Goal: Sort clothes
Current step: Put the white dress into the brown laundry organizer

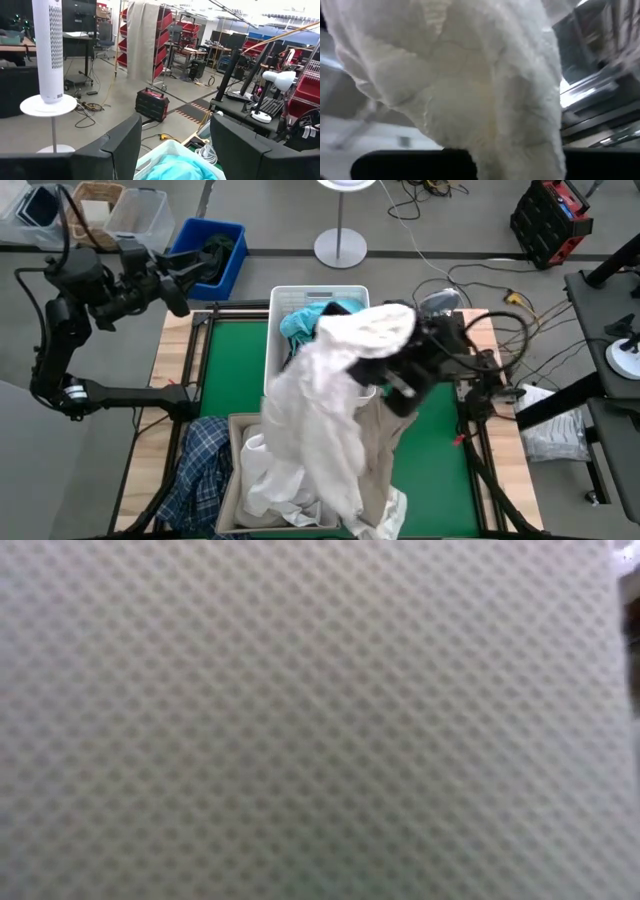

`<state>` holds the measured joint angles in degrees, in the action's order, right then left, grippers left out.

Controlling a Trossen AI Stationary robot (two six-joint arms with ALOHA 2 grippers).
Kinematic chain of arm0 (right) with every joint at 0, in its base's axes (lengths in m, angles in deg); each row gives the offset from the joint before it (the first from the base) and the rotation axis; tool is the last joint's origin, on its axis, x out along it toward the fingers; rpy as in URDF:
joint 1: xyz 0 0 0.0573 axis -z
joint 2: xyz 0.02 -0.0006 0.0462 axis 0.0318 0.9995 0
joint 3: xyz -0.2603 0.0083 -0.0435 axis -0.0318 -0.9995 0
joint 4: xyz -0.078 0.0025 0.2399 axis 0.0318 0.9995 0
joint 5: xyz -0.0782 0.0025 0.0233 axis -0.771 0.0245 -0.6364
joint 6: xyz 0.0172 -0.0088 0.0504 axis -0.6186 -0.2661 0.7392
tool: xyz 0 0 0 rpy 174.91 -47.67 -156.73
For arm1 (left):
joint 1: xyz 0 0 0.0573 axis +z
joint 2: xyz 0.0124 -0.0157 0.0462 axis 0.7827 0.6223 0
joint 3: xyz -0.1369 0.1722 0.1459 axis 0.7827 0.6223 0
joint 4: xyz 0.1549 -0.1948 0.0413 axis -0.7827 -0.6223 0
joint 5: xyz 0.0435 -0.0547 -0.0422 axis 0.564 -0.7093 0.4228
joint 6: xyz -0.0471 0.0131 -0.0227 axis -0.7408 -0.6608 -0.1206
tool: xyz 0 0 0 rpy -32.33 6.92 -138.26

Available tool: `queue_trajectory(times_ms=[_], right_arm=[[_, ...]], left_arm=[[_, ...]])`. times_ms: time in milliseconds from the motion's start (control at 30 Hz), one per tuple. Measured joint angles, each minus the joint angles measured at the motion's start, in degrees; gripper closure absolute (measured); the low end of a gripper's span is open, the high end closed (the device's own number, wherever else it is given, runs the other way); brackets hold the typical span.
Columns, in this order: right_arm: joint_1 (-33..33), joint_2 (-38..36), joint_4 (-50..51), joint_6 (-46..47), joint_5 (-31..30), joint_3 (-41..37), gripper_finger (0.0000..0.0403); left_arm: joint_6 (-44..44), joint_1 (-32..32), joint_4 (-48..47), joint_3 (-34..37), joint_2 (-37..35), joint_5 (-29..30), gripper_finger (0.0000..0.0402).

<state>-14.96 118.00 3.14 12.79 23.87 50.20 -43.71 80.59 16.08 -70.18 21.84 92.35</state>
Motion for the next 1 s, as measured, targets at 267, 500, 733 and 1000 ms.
queue_trajectory(times_ms=[267, 500, 733, 1000], right_arm=[[1.5, 2.7, 9.7, -14.7, 4.2, 0.0, 0.0386], [1.8, 3.8, 30.8, -12.1, 5.0, 0.0, 0.0386], [4.3, 4.1, 47.2, 11.9, 14.8, 0.0, 0.0386], [4.9, 4.1, 73.7, 13.0, 21.2, -0.1, 0.0386]], left_arm=[[3.1, 0.0, -1.2, 0.0, -0.4, 0.0, 0.0188], [3.9, 0.0, -3.7, 0.0, -0.4, 0.0, 0.0188], [4.8, 0.0, -5.8, 0.0, 0.3, 0.0, 0.0188], [4.6, 0.0, -9.0, 0.0, 1.4, 0.0, 0.0188]])
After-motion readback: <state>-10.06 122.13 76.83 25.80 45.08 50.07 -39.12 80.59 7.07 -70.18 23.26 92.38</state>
